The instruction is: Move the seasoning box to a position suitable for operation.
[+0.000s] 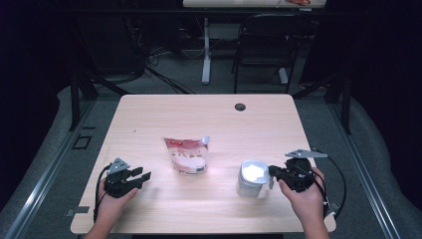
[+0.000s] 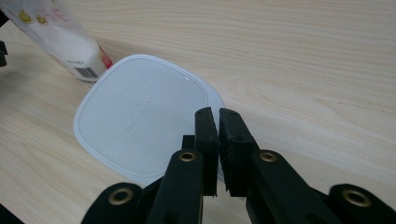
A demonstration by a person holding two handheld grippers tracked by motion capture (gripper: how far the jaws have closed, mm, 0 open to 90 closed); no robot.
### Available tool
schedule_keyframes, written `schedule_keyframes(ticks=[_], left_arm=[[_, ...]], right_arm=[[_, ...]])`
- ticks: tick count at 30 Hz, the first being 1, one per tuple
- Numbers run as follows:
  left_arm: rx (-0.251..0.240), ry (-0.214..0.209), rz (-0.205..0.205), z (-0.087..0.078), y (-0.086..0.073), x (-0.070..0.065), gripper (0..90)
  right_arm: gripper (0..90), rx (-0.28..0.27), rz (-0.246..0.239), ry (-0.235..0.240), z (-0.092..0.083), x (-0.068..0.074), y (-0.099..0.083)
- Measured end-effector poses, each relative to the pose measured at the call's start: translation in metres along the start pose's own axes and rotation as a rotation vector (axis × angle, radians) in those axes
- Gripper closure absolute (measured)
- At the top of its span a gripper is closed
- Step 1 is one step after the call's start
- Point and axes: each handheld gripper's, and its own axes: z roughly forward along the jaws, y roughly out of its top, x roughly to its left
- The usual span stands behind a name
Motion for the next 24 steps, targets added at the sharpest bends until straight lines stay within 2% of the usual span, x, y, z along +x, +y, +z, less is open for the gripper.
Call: schedule_keyframes(ticks=[3,9,24], left_arm=[[0.001,-0.001,0.001,0.0,0.0001,-0.0002,55.9],[0.0,0.0,0.0,0.0,0.0001,-0.0001,55.9],[0.001,0.0,0.002,0.0,0.0001,-0.0003,55.9]], right_arm=[[86.7,-0.003,0.009,-0.003,0.0003,-0.001,-0.0011],[86.8,-0.015,0.043,0.034,0.0003,-0.006,-0.0028],[87.0,-0.017,0.054,0.049,0.0002,-0.0087,-0.0037]])
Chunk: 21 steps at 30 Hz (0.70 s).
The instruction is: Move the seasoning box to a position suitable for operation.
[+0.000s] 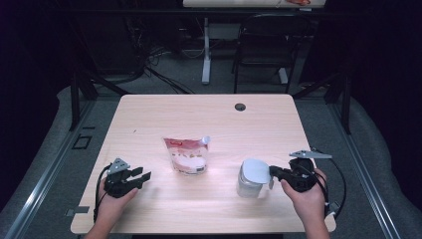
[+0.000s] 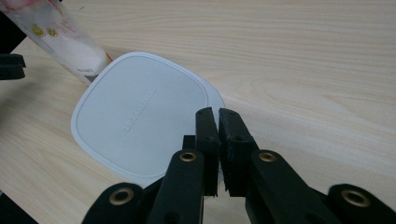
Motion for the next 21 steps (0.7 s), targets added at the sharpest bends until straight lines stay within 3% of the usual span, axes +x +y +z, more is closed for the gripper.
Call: schedule_keyframes(ticks=[14,21], left_arm=[[0.001,-0.001,0.004,0.0,0.0,0.0,55.9],[0.002,0.0,0.004,0.0,0.0,0.0,55.9]], right_arm=[[86.9,-0.017,0.035,0.033,0.0,-0.005,-0.002],[87.0,-0.026,0.081,0.075,0.0,-0.011,-0.004]])
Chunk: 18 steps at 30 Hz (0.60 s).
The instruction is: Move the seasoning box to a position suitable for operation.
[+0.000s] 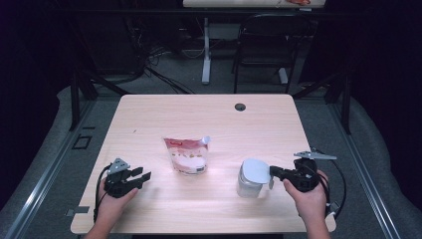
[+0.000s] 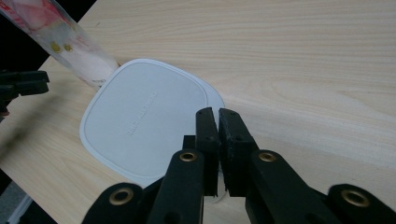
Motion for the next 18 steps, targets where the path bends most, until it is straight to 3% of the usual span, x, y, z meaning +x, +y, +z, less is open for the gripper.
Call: schedule_keyframes(ticks=[18], left_arm=[[0.0,0.0,0.003,0.0,0.0,0.0001,55.9]], right_arm=[[87.5,-0.004,0.013,0.017,0.0001,-0.0026,-0.0007]])
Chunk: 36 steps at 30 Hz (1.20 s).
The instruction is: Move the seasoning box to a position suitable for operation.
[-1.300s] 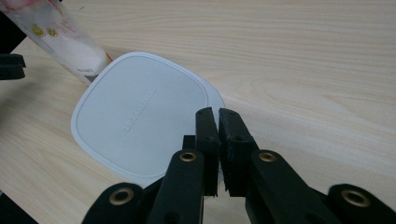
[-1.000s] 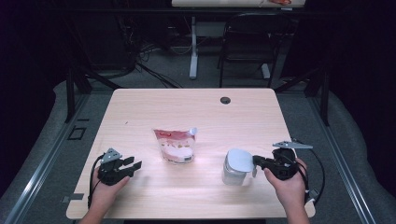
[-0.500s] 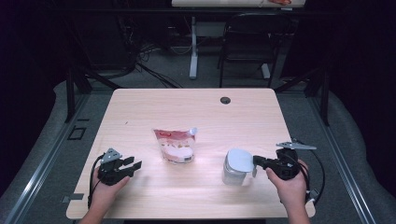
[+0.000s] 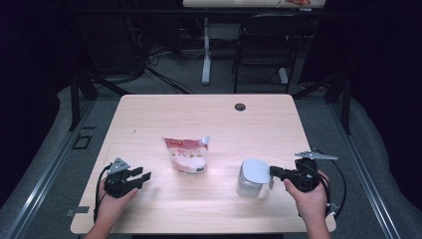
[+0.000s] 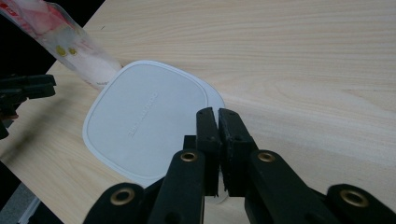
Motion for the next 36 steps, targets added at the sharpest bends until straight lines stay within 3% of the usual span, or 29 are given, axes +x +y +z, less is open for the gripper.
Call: schedule_keyframes(ticks=[25,36], left_arm=[[0.001,0.003,0.001,0.0001,0.0001,-0.0004,55.9],[0.002,0.003,0.003,0.0005,0.0,-0.0005,55.9]], right_arm=[[87.9,-0.011,0.018,0.021,-0.0001,-0.0031,-0.0019],[88.3,-0.002,0.019,0.006,0.0005,-0.0044,-0.0032]])
